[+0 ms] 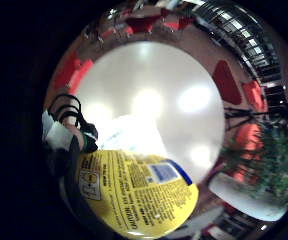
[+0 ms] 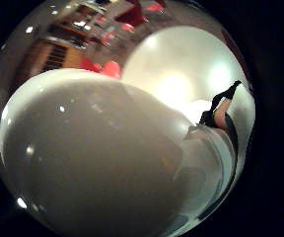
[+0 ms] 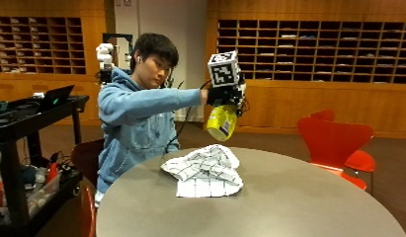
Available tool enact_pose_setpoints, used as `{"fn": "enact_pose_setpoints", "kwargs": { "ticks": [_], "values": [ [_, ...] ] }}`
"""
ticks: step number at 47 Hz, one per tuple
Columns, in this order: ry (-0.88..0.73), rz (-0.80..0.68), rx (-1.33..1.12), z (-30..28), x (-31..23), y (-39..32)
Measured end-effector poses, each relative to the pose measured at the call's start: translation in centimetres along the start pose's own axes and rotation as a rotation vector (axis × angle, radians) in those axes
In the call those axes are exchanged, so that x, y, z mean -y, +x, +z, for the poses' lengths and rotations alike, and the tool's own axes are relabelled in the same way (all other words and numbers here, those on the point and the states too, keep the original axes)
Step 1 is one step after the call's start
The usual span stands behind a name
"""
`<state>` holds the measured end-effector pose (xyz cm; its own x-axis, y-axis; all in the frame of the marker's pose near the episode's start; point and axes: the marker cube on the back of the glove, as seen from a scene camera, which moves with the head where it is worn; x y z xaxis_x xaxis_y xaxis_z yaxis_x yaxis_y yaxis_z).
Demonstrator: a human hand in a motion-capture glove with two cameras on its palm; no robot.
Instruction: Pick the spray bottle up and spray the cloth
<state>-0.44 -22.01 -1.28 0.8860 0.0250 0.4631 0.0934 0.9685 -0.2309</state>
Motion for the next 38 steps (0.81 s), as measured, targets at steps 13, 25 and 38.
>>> {"fn": "enact_pose_setpoints", "kwargs": {
  "ticks": [13, 25, 38],
  "values": [
    [0.334, 0.005, 0.632, 1.9, 2.6, -6.3],
    [0.525, 0.109, 0.868, 8.7, 5.7, -8.2],
    [0.58, 0.27, 0.901, 16.5, 8.8, -7.5]
  ]
}}
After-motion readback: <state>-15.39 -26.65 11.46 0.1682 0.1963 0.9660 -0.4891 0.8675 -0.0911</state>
